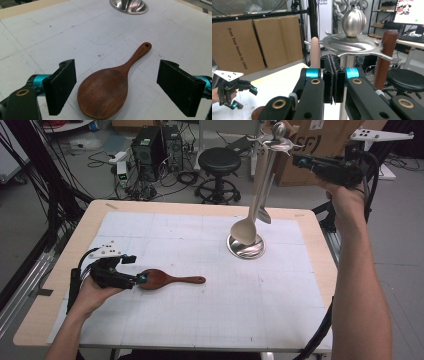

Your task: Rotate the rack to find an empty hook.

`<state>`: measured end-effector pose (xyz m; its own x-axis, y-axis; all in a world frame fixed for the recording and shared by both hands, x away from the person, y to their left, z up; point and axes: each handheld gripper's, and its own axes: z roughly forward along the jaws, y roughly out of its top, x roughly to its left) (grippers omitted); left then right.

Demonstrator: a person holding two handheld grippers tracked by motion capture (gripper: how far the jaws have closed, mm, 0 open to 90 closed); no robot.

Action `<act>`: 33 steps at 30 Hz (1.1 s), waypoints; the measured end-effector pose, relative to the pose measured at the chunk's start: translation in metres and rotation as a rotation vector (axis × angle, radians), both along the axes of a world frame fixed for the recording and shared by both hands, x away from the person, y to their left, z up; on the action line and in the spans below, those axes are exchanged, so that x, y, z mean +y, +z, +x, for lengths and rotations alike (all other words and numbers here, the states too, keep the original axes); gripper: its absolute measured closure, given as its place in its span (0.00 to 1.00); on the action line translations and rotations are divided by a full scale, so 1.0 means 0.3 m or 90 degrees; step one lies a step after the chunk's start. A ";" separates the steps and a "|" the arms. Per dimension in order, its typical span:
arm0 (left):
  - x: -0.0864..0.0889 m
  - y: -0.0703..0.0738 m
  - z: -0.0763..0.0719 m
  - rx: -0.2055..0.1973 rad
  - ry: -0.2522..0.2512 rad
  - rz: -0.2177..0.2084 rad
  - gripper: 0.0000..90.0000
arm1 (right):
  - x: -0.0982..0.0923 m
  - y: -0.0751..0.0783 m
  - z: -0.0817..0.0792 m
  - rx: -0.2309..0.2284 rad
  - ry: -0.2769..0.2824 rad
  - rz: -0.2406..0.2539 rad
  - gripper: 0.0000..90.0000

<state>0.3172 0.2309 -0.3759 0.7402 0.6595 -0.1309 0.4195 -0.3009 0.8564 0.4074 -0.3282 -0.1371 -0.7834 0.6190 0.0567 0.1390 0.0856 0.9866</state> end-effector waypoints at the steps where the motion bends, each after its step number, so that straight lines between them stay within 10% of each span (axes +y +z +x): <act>1: 0.000 0.000 0.000 0.000 -0.001 -0.001 0.18 | -0.003 0.000 0.001 -0.001 -0.003 0.001 0.99; 33: -0.004 0.002 -0.007 -0.001 -0.008 0.013 0.18 | 0.078 -0.010 0.027 -0.006 0.014 -0.007 0.99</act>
